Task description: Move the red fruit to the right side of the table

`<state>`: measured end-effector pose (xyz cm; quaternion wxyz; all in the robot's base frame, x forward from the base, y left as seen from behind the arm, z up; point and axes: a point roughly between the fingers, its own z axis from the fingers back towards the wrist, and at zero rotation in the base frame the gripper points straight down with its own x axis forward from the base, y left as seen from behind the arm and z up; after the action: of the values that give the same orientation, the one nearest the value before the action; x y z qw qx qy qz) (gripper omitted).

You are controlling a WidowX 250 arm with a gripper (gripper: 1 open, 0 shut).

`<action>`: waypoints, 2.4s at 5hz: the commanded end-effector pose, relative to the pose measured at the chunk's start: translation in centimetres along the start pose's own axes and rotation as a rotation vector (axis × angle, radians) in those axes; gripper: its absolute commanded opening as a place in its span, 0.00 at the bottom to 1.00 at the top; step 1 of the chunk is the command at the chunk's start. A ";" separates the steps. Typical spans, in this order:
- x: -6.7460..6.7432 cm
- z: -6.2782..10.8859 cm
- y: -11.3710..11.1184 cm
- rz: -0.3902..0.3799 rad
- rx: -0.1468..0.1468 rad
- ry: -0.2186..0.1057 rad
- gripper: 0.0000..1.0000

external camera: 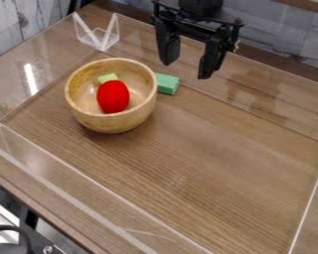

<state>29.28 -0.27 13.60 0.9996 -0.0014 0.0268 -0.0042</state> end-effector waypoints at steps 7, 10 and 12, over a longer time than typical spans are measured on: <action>-2.2 -1.3 10.5 -0.010 0.082 0.017 1.00; -0.9 -2.8 10.6 -0.100 0.109 -0.001 1.00; -0.7 -7.4 9.5 -0.006 0.121 -0.016 1.00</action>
<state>27.77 9.30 5.44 0.9980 0.0533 0.0344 -0.0085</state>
